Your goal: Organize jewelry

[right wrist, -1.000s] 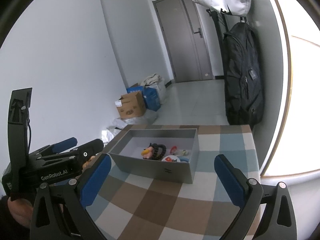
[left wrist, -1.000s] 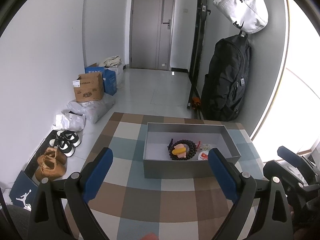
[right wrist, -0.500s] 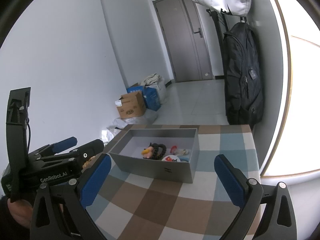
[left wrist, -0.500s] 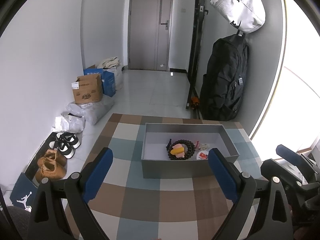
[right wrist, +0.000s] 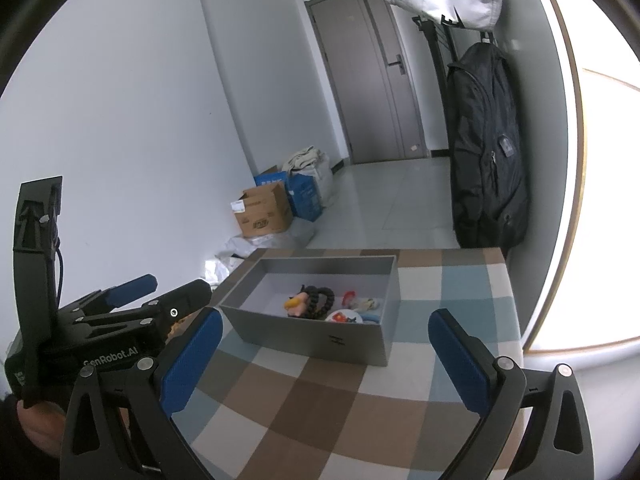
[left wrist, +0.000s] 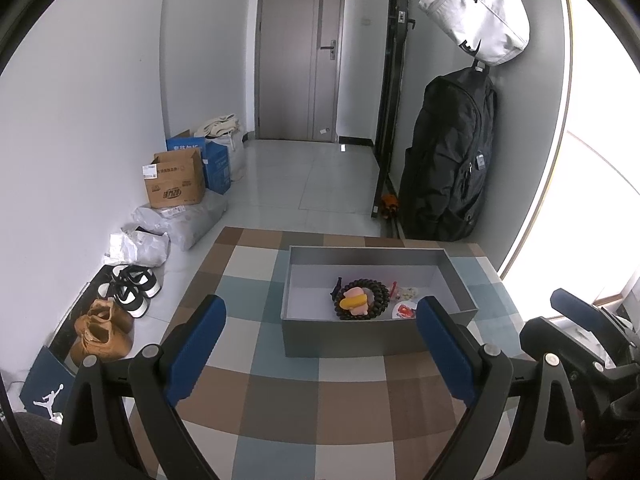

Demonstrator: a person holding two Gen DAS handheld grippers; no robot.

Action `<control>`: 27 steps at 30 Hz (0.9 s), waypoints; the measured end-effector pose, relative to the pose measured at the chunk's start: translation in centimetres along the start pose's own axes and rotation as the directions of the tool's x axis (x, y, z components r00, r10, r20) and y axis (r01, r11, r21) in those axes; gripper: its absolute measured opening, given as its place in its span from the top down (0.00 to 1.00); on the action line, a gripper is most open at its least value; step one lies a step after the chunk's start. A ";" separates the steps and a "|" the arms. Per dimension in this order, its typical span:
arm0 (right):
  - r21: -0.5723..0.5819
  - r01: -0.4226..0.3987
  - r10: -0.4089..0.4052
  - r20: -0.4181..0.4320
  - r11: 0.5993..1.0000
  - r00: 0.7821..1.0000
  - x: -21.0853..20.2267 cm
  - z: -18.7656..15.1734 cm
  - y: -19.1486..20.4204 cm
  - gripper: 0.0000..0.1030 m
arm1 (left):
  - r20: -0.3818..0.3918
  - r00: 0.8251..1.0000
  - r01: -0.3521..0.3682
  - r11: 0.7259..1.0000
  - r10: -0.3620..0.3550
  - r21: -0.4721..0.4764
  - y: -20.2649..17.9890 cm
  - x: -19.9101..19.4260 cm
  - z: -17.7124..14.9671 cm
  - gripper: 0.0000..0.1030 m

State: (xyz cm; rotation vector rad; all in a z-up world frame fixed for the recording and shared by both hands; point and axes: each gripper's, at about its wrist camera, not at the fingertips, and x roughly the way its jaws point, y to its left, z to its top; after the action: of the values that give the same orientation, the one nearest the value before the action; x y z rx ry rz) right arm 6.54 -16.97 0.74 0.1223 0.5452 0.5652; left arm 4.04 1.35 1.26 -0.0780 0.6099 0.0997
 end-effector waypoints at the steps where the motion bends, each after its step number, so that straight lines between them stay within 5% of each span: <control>1: -0.001 0.000 0.000 -0.001 1.000 1.000 0.0 0.0 0.0 0.00 | 0.002 1.000 -0.003 1.000 0.003 0.002 0.0 0.0 0.0 0.09; 27: 0.000 0.000 0.000 -0.003 1.000 1.000 0.1 -0.1 0.1 0.00 | -0.005 1.000 0.009 1.000 -0.009 0.002 -0.1 0.1 -0.1 0.09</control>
State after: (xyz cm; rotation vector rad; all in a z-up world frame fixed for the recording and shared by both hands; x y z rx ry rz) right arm 6.48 -16.82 0.69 0.1214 0.5480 0.5656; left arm 4.12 1.29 1.12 -0.0796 0.6145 0.0900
